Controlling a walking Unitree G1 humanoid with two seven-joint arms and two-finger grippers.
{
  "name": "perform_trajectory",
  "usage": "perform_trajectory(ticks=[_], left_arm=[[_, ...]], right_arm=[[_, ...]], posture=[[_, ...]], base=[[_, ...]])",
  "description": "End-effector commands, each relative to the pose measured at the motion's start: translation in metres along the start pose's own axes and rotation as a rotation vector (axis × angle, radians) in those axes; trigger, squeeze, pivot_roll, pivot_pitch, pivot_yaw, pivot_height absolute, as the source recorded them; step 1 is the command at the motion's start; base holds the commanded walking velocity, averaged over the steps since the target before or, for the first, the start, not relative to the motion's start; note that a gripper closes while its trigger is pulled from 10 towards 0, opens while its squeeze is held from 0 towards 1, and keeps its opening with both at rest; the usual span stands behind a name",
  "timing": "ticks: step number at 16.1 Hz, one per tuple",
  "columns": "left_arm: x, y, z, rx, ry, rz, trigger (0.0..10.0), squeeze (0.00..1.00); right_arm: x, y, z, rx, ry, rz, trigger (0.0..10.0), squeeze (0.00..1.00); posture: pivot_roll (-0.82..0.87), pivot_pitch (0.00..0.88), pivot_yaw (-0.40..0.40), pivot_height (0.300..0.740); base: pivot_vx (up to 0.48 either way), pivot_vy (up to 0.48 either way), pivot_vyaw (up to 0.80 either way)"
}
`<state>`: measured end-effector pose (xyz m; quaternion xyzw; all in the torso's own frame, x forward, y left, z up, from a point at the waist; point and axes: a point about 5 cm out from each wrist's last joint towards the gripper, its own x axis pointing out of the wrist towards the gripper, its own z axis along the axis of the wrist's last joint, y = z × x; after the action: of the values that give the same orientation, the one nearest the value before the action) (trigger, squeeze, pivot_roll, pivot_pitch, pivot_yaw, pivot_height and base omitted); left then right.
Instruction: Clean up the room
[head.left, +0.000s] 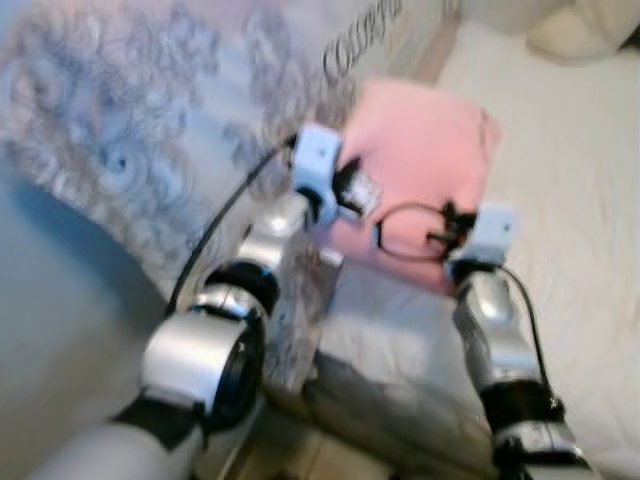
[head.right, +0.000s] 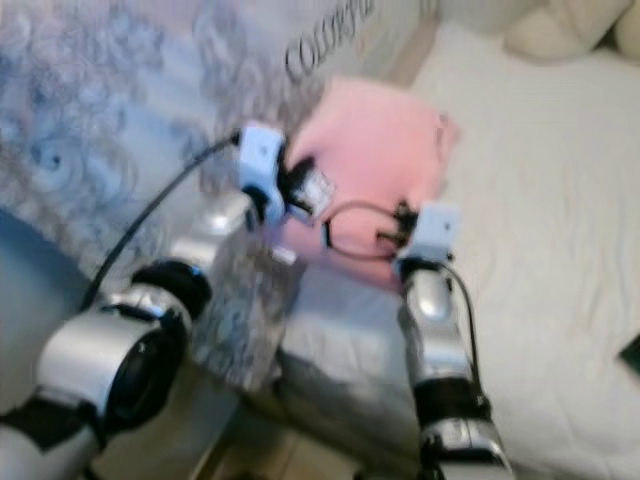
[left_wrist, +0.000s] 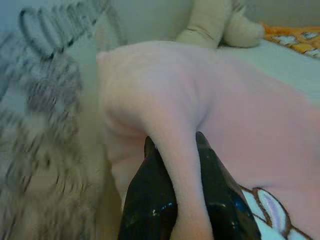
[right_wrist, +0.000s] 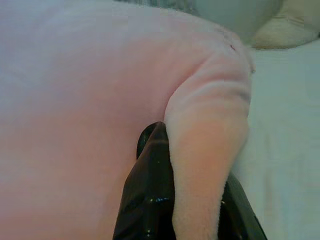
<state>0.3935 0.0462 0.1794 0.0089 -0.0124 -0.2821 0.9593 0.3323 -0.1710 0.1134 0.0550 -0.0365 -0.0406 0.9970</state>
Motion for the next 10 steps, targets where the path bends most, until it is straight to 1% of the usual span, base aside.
perform_trajectory(ticks=[1,2,3,4,5,6,7,8,9,10], left_arm=[[-0.002,0.019,0.019,0.047,-0.054,0.063,10.0,0.00],[-0.001,0.018,0.018,0.056,-0.046,0.063,10.0,0.00],[0.000,0.013,0.007,0.044,0.015,0.087,10.0,0.00],[0.000,0.008,-0.002,0.026,0.056,0.089,10.0,0.00],[-0.001,0.004,-0.010,0.019,0.087,0.093,10.0,0.00],[-0.002,0.000,-0.019,0.018,0.118,0.097,10.0,0.00],[-0.005,-0.003,-0.029,0.016,0.151,0.110,10.0,0.00],[-0.007,-0.012,-0.043,0.032,0.209,0.097,10.0,0.00],[-0.009,-0.014,-0.049,0.043,0.239,0.096,10.0,0.00],[-0.011,-0.016,-0.055,0.038,0.265,0.106,10.0,0.00]], right_arm=[[-0.001,-0.009,-0.001,-0.007,-0.005,-0.063,10.0,0.00],[0.000,-0.011,-0.002,-0.012,0.001,-0.068,10.0,0.00],[0.007,-0.022,-0.010,-0.050,0.088,-0.093,10.0,0.00],[0.012,-0.027,-0.016,-0.056,0.139,-0.101,10.0,0.00],[0.013,-0.031,-0.023,-0.056,0.189,-0.107,10.0,0.00],[0.011,-0.034,-0.032,-0.019,0.234,-0.116,10.0,0.00],[0.008,-0.036,-0.045,0.027,0.305,-0.129,10.0,0.00],[0.003,-0.035,-0.055,0.105,0.350,-0.158,10.0,0.00],[0.001,-0.032,-0.060,0.113,0.374,-0.170,10.0,0.00],[-0.002,-0.027,-0.066,0.096,0.405,-0.171,10.0,0.00]], posture=[[-0.06,0.000,0.138,0.740],[-0.06,0.000,0.138,0.740],[-0.05,0.000,0.139,0.740],[-0.05,0.000,0.141,0.740],[-0.05,0.037,0.146,0.740],[-0.06,0.096,0.146,0.740],[-0.06,0.107,0.147,0.740],[-0.06,0.165,0.127,0.740],[-0.06,0.188,0.127,0.740],[-0.07,0.198,0.122,0.740]], base=[[0.480,0.000,0.00],[0.480,0.000,0.00],[0.000,0.000,0.00],[0.000,0.000,0.00],[0.000,0.000,0.00],[0.000,0.000,0.00],[0.000,0.000,0.00],[0.000,0.000,0.00],[0.000,0.000,0.00],[0.000,0.000,0.00]])
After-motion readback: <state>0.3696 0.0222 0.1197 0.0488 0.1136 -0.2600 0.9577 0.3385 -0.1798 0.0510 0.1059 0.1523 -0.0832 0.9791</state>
